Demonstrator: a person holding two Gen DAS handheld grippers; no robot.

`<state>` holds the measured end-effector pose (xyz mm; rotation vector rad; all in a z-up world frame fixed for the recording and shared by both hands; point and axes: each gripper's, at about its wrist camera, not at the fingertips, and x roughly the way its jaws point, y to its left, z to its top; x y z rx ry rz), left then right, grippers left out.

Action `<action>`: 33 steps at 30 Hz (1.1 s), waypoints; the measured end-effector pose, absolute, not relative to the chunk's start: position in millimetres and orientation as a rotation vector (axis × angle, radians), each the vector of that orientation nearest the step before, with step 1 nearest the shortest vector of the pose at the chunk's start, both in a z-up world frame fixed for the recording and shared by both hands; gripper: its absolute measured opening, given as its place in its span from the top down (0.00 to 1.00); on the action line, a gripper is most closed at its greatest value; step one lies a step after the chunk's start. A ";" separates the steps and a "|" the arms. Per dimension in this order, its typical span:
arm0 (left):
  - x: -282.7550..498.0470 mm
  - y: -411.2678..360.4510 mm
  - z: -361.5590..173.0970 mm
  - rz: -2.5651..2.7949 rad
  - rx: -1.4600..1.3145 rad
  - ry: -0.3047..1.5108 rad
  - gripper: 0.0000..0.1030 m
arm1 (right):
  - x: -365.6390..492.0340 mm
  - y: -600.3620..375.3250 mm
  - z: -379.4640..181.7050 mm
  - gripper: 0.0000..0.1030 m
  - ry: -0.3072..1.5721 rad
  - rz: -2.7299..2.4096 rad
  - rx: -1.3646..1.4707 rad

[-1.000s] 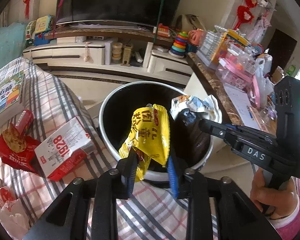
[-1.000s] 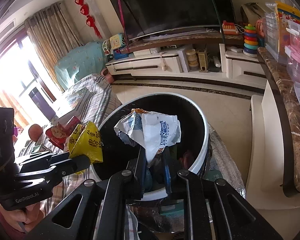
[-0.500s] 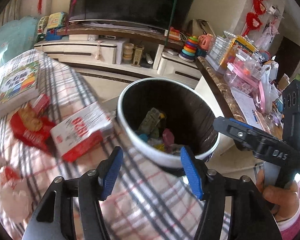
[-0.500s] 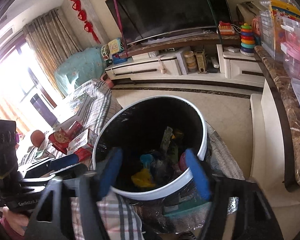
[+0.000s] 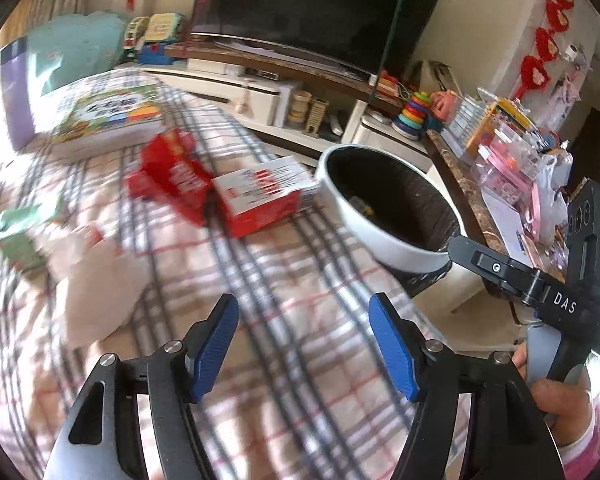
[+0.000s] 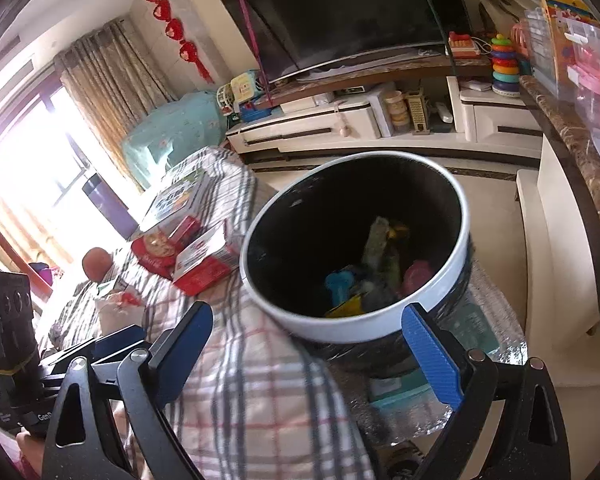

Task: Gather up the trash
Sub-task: 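Move both open tools back over the bed toward the trash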

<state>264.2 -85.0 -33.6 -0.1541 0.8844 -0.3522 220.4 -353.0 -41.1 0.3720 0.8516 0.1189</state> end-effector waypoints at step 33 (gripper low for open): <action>231.0 28.8 -36.0 -0.141 -0.257 0.885 0.32 | 231.7 -242.4 -41.0 0.06 0.831 0.326 0.158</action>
